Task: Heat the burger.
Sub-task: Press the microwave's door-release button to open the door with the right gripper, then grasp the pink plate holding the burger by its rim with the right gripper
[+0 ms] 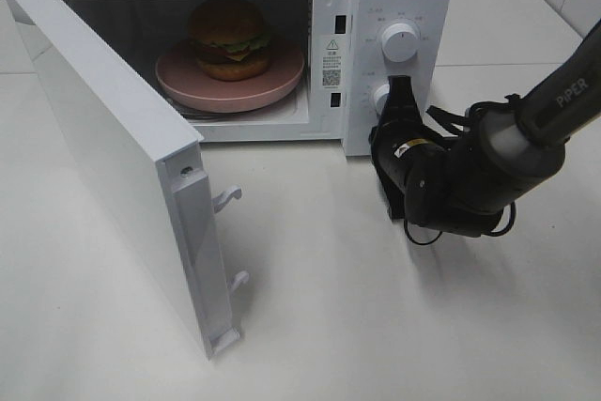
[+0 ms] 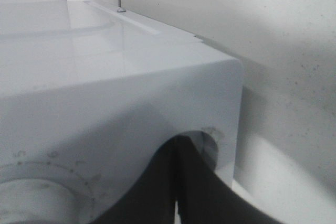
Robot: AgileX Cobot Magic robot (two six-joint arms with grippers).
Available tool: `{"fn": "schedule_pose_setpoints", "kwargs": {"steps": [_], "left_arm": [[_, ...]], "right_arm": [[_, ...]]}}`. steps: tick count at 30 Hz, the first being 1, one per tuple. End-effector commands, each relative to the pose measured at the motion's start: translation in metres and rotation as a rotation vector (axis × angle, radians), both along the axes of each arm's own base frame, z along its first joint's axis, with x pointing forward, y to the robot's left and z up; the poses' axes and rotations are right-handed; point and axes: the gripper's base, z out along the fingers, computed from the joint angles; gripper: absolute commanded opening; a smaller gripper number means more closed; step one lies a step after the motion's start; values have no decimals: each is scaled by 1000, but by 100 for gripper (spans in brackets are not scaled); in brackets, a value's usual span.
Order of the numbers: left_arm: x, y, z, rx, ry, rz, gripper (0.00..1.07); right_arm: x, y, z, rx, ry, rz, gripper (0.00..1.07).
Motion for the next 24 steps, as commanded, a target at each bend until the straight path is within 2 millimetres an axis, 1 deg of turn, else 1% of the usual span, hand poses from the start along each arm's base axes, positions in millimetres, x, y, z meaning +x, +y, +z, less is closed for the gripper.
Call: {"fn": "schedule_pose_setpoints", "kwargs": {"steps": [1,3,4,6,7,9,10,12,14,15,16,18,19,20,21,22,23,24], "left_arm": [[-2,0,-1,-5,-11,4,100],[-2,0,-1,-5,-11,4,100],[-2,0,-1,-5,-11,4,100],[-2,0,-1,-5,-11,4,100],[-2,0,-1,-5,-11,4,100],[-2,0,-1,-5,-11,4,100],[-2,0,-1,-5,-11,4,100],[-2,0,-1,-5,-11,4,100],[-2,0,-1,-5,-11,4,100],[-2,0,-1,-5,-11,4,100],[-2,0,-1,-5,-11,4,100],[-2,0,-1,-5,-11,4,100],[-2,0,-1,-5,-11,4,100],[-2,0,-1,-5,-11,4,100],[-2,0,-1,-5,-11,4,100],[-2,0,-1,-5,-11,4,100],[-2,0,-1,-5,-11,4,100],[-2,0,-1,-5,-11,4,100]], "right_arm": [[14,-6,63,46,-481,-53,0],[9,-1,56,58,-429,-27,0],[9,-1,56,58,-429,-27,0],[0,3,48,59,-348,5,0],[0,3,48,59,-348,5,0],[-11,8,39,67,-240,45,0],[-11,8,39,67,-240,45,0],[-18,8,33,59,-156,74,0],[-20,9,31,56,-129,91,0],[-26,9,28,49,-68,125,0],[-26,9,28,49,-68,125,0],[-35,6,26,32,-16,152,0],[-35,6,26,32,-16,152,0],[-43,2,27,25,14,159,0],[-43,2,27,25,14,159,0],[-47,-1,28,23,22,160,0],[-56,-6,32,6,47,169,0],[-56,-6,32,6,47,169,0]]}}
